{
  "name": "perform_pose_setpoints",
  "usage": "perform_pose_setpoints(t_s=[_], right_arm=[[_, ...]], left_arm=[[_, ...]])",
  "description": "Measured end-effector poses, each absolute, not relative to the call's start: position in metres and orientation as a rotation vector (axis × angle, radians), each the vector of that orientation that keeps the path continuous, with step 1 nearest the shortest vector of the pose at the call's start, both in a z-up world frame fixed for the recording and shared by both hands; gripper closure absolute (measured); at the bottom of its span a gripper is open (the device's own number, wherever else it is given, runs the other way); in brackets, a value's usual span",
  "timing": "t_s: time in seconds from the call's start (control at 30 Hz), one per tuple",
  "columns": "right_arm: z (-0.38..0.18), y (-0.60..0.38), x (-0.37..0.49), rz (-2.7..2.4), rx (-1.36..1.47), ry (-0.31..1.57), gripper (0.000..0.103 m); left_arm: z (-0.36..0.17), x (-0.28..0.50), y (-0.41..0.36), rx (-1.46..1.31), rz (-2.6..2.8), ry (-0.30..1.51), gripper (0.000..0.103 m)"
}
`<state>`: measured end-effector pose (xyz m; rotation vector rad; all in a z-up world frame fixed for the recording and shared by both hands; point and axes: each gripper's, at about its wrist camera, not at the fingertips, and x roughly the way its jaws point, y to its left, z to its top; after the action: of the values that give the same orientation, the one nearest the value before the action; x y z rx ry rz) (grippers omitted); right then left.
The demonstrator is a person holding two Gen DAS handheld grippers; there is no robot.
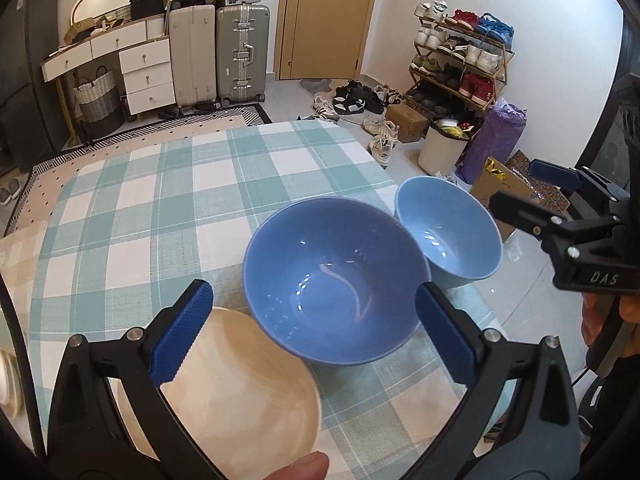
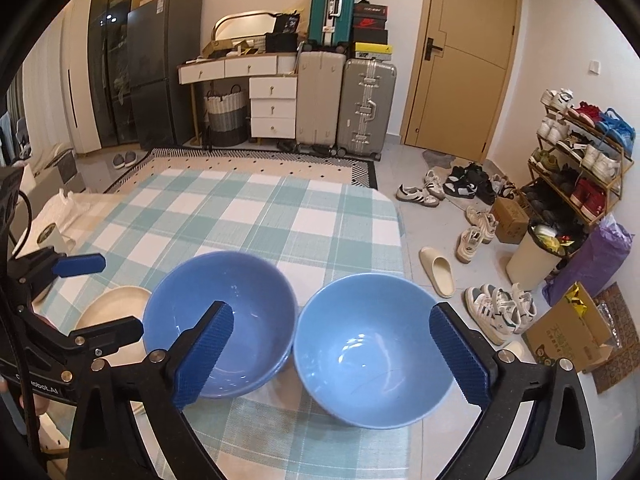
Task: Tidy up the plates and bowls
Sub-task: 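Move both tools to opposite rims of the lighter blue bowl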
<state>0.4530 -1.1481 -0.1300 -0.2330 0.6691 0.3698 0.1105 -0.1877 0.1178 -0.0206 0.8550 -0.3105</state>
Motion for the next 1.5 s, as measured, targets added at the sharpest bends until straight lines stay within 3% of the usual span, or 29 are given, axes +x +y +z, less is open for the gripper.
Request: perform_pose_setpoints(t_s=[0.37,1.0,1.2,1.37,1.5], right_arm=[[-0.111,-1.197,0.443,0.344,-0.193,0.657,0.001],[-0.132,-1.27,0.45,0.297,-0.093,0.687,0.001],[-0.139,-1.286,0.455,0.289,-0.063,0.699,0.001],[-0.148,-1.292,0.461,0.288,-0.048,0.713,0.001],[-0.154,-1.297,0.466,0.287,-0.036,0.726,0.001]], left_arm=[[0.119,0.099,-0.228,-0.05,-0.339,0.884,0.003],[0.097,0.114,-0.309,-0.031,-0.408,0.948,0.004],[0.093,0.122,-0.323,-0.085,-0.455,0.969,0.014],[0.084,0.13,-0.329,-0.156,-0.492,1.017,0.038],[0.076,0.134,-0.337,-0.163,-0.502,1.045,0.049]])
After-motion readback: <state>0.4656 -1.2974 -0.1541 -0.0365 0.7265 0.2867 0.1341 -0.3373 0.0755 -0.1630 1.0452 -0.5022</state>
